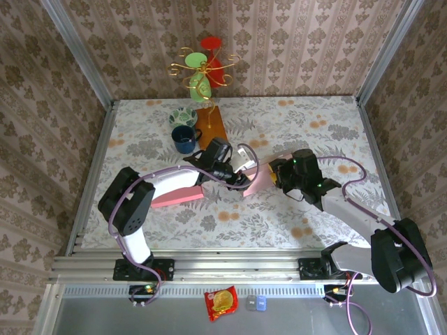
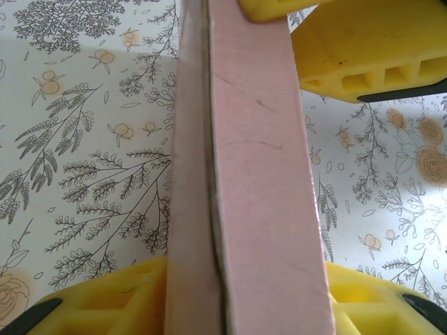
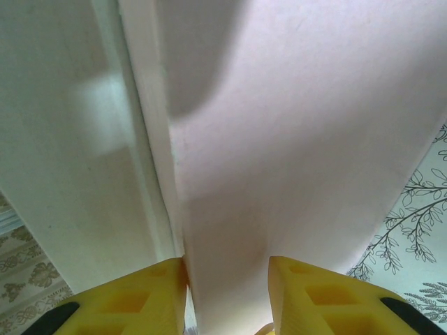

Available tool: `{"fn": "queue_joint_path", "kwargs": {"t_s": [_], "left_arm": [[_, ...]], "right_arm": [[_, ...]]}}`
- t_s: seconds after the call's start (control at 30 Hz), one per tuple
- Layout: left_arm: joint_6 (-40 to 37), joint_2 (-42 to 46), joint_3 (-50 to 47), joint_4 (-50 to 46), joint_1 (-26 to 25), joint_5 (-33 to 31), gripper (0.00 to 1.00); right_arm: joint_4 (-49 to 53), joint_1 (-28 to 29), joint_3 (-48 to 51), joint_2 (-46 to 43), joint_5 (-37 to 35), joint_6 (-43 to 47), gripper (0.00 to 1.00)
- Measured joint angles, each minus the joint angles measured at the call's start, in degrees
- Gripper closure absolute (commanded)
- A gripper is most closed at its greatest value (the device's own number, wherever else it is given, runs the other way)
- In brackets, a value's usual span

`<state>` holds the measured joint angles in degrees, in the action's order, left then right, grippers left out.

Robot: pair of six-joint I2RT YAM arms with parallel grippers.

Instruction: Fold the paper box

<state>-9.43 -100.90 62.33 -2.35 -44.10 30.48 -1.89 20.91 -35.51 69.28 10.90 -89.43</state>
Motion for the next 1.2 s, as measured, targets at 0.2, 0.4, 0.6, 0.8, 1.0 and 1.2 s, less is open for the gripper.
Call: {"fn": "queue_joint_path", "kwargs": {"t_s": [0.2,0.4,0.6,0.8,1.0,1.2], "left_arm": [[-1.53,0.04,-0.04,0.2,-0.5,-1.46,0.68],[-3.26,0.35,-0.17,0.07,-0.57,-1.81,0.69],[-4.5,1.6,-1.25,-0.74,-0.04,-1.81,0.69],[-7.54,4.42,-2.8,-3.63,1.42,-0.74,0.69],[-12.39,7.87,-5.53,-7.96,4.35,3.41,0.69],[-17.33,8.9,-5.79,-12.81,6.32,7.17,0.69]], "right_arm": [[1.05,-0.02,-0.52,0.0,0.0,-0.17,0.64],[9.88,-1.05,-4.81,0.0,0.31,5.99,0.54],[26.08,-4.92,-15.58,-1.2,2.99,25.57,0.48],[36.0,-10.64,-20.72,-9.11,3.48,46.88,0.51],[39.98,-15.93,-20.81,-10.78,4.85,64.17,0.53],[41.27,-15.65,-20.81,-5.84,8.07,75.49,0.54]]}}
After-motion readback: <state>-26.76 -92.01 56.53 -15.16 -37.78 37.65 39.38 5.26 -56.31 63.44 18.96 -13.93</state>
